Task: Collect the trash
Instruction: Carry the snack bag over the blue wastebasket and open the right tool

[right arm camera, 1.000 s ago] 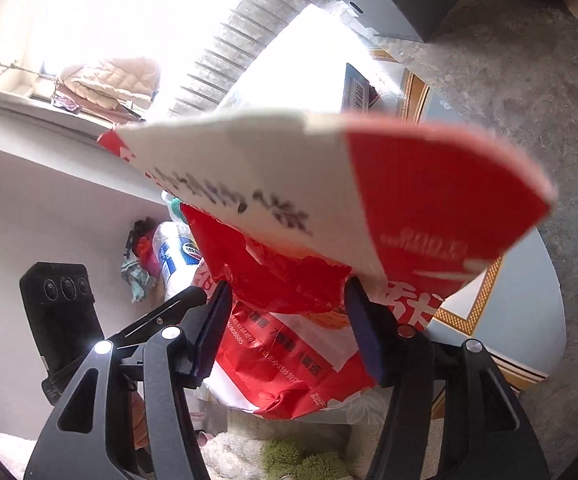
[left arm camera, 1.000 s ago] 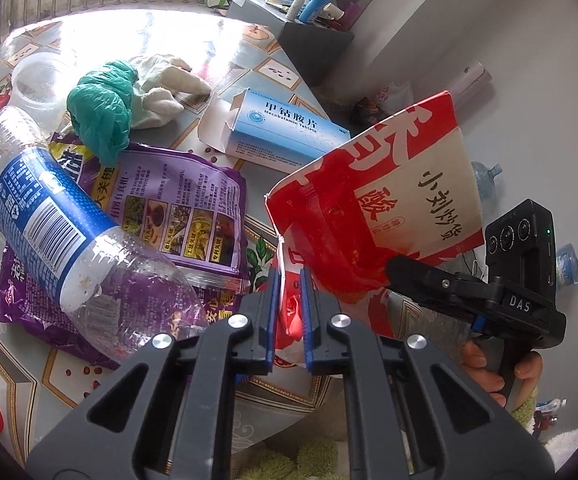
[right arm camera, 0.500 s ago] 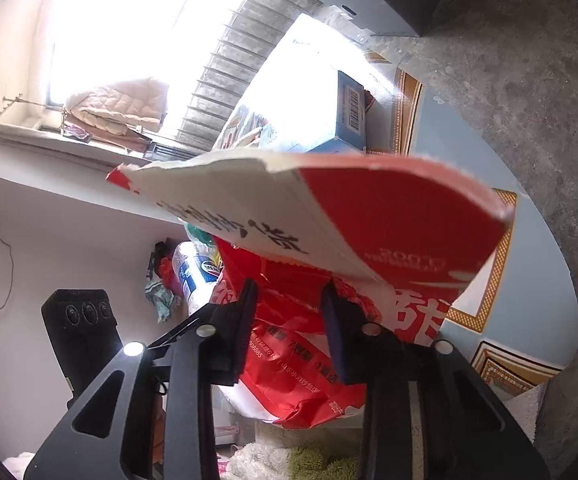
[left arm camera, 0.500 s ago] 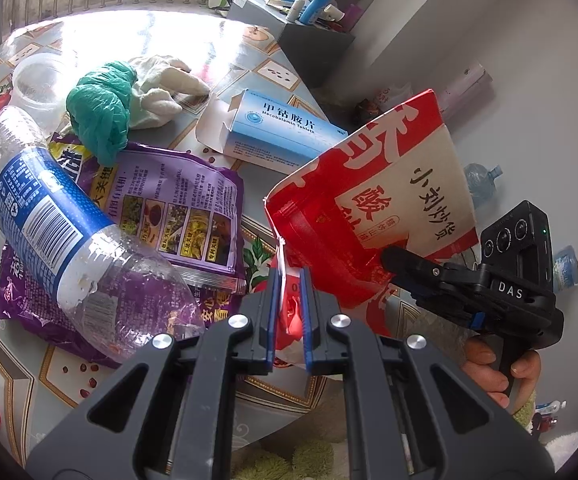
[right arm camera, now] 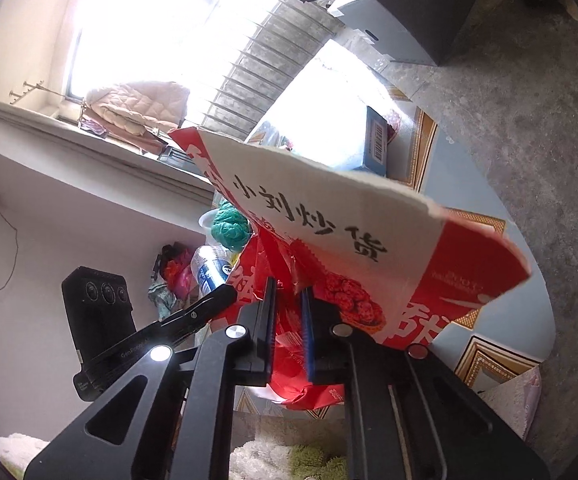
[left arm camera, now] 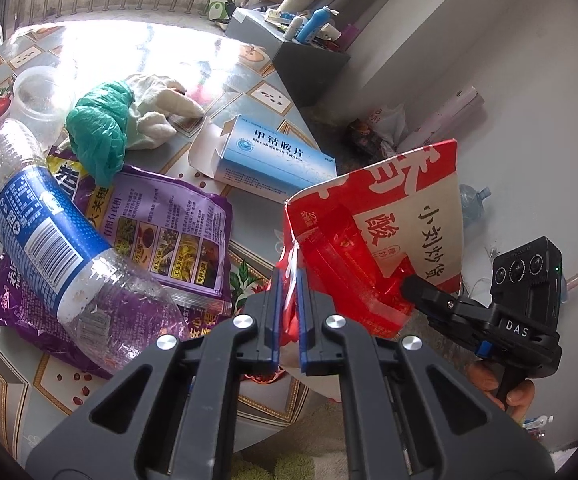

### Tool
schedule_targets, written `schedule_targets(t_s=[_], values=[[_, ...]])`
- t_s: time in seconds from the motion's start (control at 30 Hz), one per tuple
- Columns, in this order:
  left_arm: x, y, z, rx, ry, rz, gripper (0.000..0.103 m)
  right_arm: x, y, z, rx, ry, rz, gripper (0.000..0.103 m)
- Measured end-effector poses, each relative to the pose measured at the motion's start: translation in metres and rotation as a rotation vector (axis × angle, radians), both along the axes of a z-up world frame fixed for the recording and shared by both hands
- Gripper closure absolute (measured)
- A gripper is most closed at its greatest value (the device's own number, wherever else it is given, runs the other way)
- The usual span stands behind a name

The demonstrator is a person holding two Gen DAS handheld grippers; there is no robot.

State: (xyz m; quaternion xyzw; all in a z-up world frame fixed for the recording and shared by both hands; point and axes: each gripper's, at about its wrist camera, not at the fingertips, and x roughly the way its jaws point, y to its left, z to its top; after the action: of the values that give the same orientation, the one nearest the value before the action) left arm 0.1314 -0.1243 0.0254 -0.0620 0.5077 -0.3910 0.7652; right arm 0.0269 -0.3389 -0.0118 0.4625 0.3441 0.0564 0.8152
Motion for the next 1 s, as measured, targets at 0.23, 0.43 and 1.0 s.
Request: schedule_targets(t_s=[0.23,0.43,1.0], values=[[0.005,-0.015,0.017,-0.029,-0.034,-0.003,0.102,-0.018,0.0,0.019,-0.064,-0.03,0.0,0.092],[0.005,-0.044,0.025,-0.04,-0.055,-0.035,0.102,-0.045,-0.01,0.028,-0.092,-0.043,-0.042,0.092],[-0.031,-0.235,0.043,-0.006,-0.169,-0.253,0.102,-0.197,-0.129,-0.002,-0.143,0.079,-0.508,0.092]])
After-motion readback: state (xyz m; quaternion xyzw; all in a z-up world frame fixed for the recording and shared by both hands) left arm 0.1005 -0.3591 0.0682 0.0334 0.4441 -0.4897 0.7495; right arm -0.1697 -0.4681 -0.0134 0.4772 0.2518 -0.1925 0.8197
